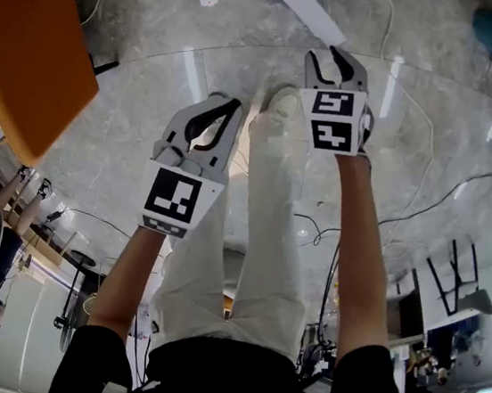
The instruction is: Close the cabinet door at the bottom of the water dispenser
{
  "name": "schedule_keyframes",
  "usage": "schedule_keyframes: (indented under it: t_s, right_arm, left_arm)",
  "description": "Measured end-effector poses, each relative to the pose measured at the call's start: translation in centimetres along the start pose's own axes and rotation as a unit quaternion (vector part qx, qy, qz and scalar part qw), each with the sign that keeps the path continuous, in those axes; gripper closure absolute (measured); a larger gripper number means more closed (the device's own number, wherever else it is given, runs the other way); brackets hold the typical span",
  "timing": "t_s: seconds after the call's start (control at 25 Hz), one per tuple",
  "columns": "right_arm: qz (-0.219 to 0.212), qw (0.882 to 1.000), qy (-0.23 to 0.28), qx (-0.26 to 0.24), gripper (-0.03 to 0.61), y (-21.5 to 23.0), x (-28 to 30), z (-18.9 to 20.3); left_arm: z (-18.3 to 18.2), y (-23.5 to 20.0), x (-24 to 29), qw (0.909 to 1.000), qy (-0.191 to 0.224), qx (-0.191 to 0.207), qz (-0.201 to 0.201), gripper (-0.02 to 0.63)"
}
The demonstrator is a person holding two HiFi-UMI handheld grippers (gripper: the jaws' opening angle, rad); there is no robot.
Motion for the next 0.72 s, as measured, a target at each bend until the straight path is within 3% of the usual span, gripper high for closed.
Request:
schedule_keyframes:
  t_s: [0.72]
  right_arm:
    - [0.040, 0.999, 0.025, 0.024, 0.408, 5.4, 0.9, -1.4]
  left_arm:
    - [-2.7, -0.6, 3.1, 0.9999, 0.011, -0.009, 0.001, 0.603]
Point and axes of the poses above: the fingertips, and each gripper's own axes: x forward along the fingers, y to its right, z out of its underside, the point moved 1 cm from there along -x, backward along the fingers, and after that the axes turned 7 degrees about -x, right-handed, at the moved point
